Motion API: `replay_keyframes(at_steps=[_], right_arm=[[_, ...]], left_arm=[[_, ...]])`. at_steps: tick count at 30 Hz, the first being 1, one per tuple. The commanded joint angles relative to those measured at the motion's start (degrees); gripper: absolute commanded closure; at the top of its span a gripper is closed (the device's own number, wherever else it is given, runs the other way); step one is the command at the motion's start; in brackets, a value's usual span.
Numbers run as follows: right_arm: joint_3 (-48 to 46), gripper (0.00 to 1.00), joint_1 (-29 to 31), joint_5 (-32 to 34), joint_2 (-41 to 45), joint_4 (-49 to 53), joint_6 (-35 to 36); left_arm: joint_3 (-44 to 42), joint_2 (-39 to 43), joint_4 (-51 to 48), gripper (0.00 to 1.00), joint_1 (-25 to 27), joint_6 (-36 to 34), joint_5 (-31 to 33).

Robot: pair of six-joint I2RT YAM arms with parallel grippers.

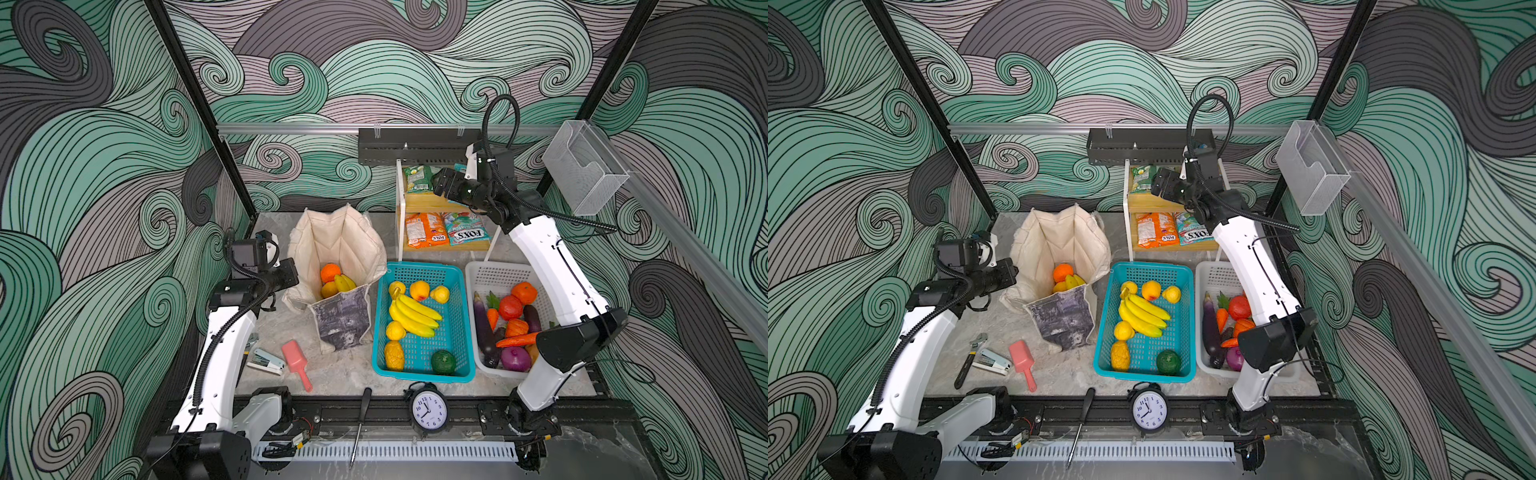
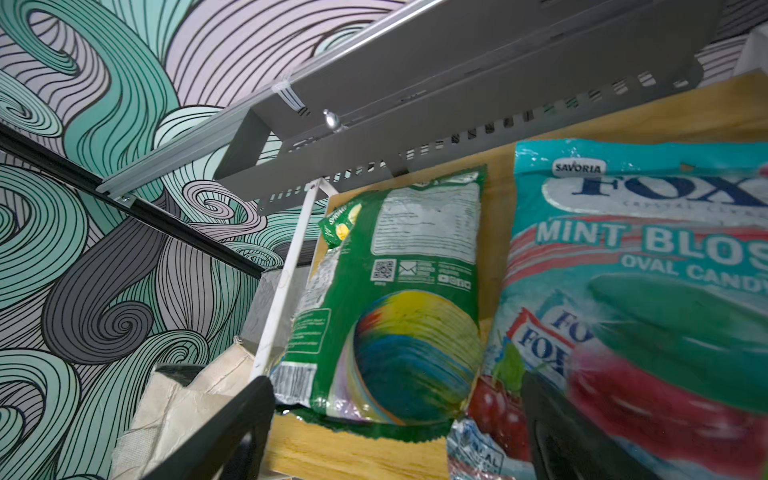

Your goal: Place the food into the grocery bag and tie it

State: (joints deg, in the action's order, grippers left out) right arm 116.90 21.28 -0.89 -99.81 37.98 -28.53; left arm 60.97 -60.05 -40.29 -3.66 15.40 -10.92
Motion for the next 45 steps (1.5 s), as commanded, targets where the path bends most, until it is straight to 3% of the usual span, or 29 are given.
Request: replay_keyframes(at_steps=[1,11,18,30,34,39,45], right_arm=[[-3.07,0.09,-0.81,-1.21,2.92,0.11,-2.96],[-4.37,0.26,-1.41,-3.27,6.36,-3.44,-4.62],[-5.90,0.37,-1.15,-7.41,5.63,-7.82,-10.55],[-14.77,0.47,-0.46,-2.07,8.55,-15.64,-24.91],[-15.55,0.52,-0.53,0.79,8.41,-15.28,-27.89],[-15.92,0.58,-0.45,-0.19,7.55,-17.06,-29.15],[-17.19,0.59,-0.08,-0.81,7.03,-20.98,-31.82]], left_arm=[[0.03,1.69,-0.44,1.00,-0.10,-0.90,-0.16],[0.03,1.95,-0.39,1.00,-0.12,-1.04,-0.49],[0.03,1.78,-0.46,1.00,-0.11,-1.14,-0.17],[-0.06,1.77,-0.40,1.00,-0.09,-1.22,-0.06],[-0.06,1.86,-0.49,1.00,-0.10,-1.25,-0.16],[-0.03,1.78,-0.45,1.00,-0.04,-1.50,-0.22],[-0.06,1.87,-0.48,1.00,-0.06,-1.53,-0.24]])
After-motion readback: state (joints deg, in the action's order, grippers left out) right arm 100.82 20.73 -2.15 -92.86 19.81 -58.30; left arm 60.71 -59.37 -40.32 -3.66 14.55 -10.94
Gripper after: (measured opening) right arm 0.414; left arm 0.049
